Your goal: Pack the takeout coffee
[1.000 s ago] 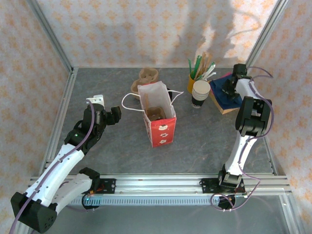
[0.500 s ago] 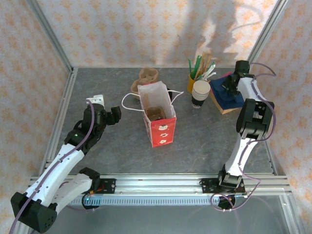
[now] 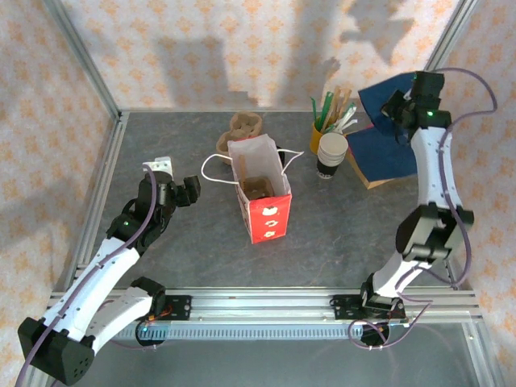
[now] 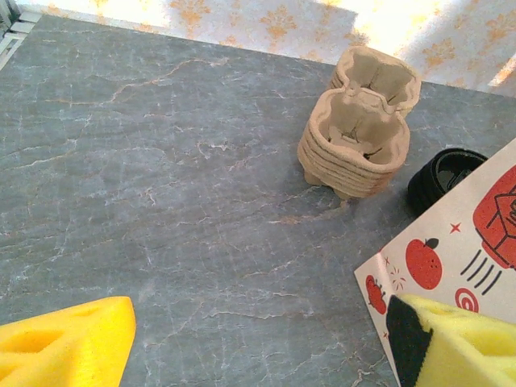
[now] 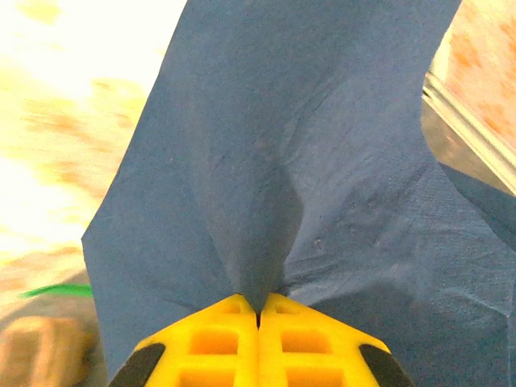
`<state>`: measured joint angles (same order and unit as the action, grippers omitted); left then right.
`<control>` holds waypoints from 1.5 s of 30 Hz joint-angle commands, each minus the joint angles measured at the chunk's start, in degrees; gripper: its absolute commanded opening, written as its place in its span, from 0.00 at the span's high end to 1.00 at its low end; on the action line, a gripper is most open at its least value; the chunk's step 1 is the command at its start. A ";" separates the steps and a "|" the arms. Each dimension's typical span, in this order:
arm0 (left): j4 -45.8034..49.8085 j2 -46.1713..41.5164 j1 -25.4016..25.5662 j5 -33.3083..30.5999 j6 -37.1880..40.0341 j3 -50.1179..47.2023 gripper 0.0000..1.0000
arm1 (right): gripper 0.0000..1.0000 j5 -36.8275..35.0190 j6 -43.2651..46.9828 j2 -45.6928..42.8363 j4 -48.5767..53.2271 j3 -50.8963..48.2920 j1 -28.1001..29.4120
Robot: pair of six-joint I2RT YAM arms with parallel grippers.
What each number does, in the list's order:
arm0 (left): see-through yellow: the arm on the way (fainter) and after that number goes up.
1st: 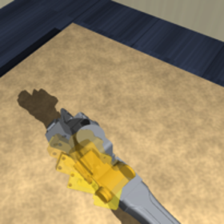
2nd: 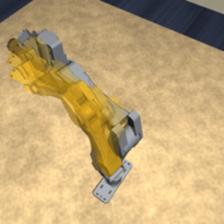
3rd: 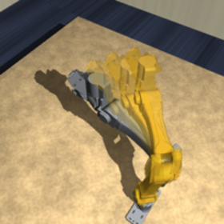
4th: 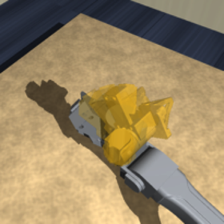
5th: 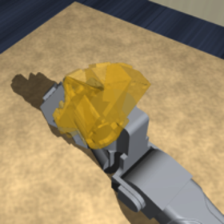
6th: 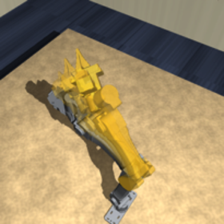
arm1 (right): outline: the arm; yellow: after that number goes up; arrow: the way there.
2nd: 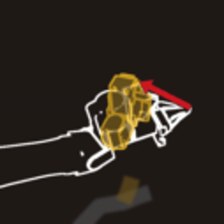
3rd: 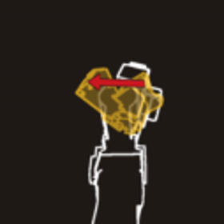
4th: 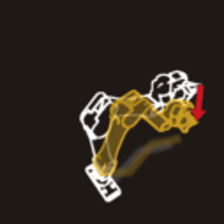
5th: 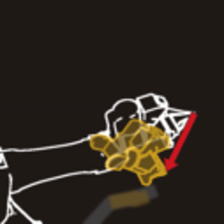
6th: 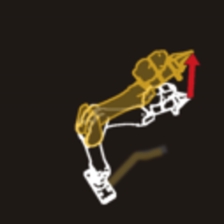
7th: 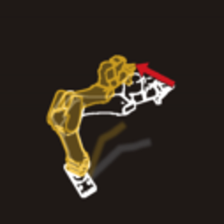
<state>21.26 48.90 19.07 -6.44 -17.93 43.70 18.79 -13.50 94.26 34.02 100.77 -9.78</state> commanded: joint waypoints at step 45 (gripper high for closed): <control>-0.08 0.36 -0.42 -0.50 -0.09 -0.24 0.16 | 1.00 -3.42 -5.55 -0.55 14.24 0.88 52.98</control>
<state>21.26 48.90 19.07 -6.46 -17.93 43.70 23.57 -21.74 92.82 42.44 98.63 41.93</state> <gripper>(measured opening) 0.835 0.042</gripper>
